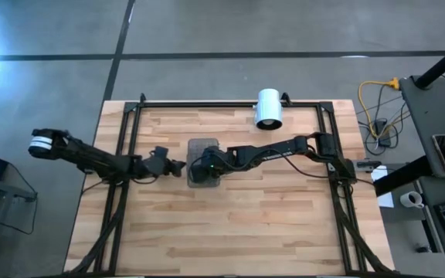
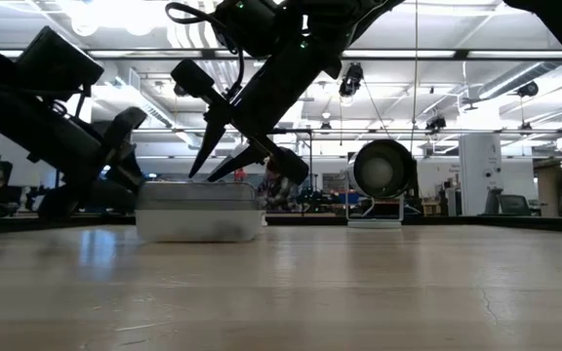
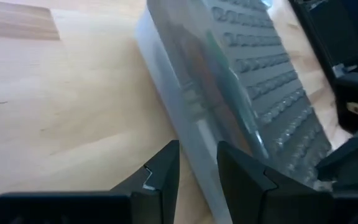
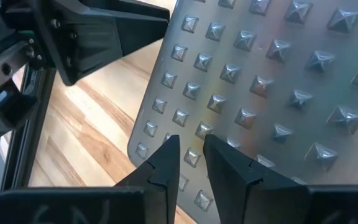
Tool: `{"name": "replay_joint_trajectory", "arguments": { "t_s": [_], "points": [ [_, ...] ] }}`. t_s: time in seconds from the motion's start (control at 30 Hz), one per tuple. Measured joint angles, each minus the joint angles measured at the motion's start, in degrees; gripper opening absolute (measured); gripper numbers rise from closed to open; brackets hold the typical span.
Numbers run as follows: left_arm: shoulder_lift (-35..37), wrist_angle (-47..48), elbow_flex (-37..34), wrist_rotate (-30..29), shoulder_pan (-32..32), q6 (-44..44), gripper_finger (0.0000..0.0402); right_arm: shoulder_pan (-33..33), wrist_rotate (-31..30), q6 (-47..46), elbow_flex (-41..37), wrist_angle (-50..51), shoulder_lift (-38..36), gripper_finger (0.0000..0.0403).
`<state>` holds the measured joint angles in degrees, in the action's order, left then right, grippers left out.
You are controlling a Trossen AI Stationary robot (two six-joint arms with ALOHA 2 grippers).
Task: Pick & place school supplies into a supply box
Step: Close the black supply box
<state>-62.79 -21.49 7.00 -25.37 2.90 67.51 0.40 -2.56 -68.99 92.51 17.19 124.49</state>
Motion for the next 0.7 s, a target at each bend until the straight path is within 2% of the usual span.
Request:
{"name": "replay_joint_trajectory", "arguments": {
  "t_s": [0.27, 0.5, 0.7],
  "points": [
    [-5.4, -1.2, 0.6, 0.8, 0.0, 0.5, 0.0092, 0.0, 0.0, 0.0, 0.0, 0.2, 0.0, 0.0072],
    [-6.2, -3.6, 0.5, 0.8, -0.3, -0.5, 0.0092, 0.2, -0.2, 0.0, 0.0, 0.2, 0.0, 0.0072],
    [-6.5, 2.6, 0.5, 1.0, -0.4, 0.7, 0.0092, 0.2, 0.0, 0.0, 0.0, 0.2, 0.0, 0.0072]
  ]
}}
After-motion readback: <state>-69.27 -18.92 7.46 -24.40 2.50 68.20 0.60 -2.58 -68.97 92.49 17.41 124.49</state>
